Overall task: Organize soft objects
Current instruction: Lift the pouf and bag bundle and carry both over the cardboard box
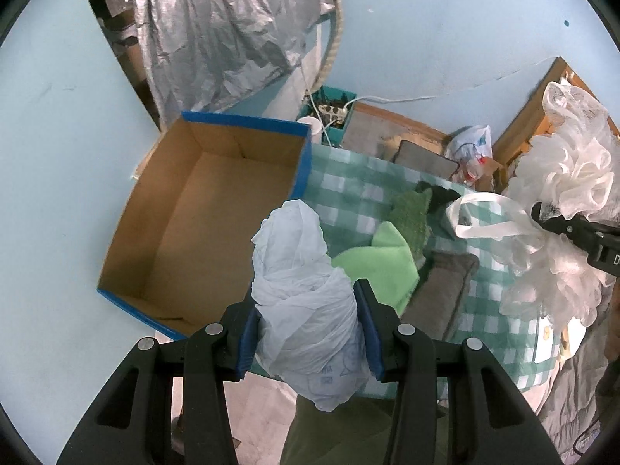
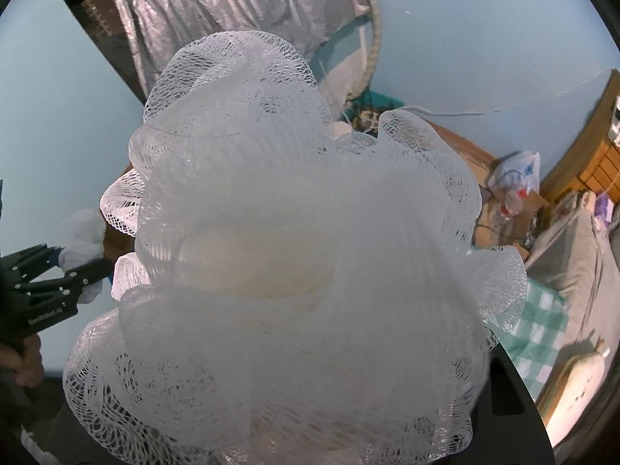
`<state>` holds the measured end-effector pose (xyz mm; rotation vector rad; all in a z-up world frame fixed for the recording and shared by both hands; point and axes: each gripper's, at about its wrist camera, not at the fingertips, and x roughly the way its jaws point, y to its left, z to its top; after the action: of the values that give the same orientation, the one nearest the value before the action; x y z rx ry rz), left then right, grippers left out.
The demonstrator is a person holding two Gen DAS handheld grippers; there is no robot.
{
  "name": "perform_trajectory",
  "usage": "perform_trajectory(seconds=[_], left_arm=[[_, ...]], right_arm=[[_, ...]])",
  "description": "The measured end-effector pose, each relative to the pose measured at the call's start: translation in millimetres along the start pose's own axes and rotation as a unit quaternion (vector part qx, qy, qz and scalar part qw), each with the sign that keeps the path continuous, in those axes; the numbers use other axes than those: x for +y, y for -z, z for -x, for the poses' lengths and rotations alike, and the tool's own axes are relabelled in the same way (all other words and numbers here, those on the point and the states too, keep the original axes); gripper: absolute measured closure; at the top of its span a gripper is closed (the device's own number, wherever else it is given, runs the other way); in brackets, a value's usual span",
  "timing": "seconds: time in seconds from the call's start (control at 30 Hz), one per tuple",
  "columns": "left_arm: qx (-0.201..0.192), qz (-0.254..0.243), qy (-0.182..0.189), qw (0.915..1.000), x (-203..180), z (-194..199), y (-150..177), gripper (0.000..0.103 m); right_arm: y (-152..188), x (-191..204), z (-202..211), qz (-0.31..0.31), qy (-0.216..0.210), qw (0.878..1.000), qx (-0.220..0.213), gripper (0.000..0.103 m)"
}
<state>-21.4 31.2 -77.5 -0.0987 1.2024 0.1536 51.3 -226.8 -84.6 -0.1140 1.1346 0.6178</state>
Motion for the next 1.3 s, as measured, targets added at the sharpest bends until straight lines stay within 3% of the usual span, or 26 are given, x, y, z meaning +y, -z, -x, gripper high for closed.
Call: perform_trajectory(seconds=[0.6,1.3], left_arm=[[-0.010,0.031,-0.023,0.9992,74,-2,-25,0.057],[0.006,0.066,-0.032,0.9973,151,-40,-56,0.057]], right_arm=[[-55,76,-54,0.052,-0.040,0.998,0.009,0.041],[-110,158,-121,0.097,-0.071,0.992,0.037,0.040]])
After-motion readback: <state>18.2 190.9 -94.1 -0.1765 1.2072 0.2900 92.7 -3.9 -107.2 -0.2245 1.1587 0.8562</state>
